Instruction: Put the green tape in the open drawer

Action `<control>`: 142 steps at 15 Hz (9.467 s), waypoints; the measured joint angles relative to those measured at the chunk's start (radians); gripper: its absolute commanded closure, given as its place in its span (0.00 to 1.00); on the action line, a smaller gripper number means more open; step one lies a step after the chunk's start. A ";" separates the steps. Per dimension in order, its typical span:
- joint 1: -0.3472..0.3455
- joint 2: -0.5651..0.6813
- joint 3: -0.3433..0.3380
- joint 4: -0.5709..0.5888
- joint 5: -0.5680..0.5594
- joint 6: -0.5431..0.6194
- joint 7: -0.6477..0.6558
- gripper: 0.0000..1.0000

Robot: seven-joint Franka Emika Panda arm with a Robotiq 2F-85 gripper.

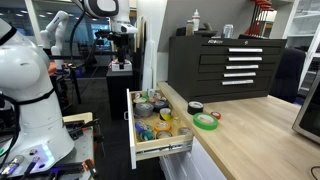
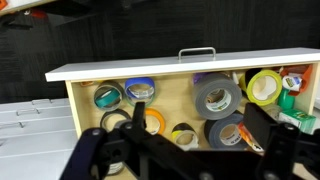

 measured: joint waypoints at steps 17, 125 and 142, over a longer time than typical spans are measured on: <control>-0.123 0.410 -0.241 0.147 -0.399 0.338 -0.496 0.00; -0.038 0.666 -0.172 0.118 -0.338 0.569 -0.489 0.90; 0.005 1.056 -0.156 0.226 -0.349 0.876 -0.501 0.91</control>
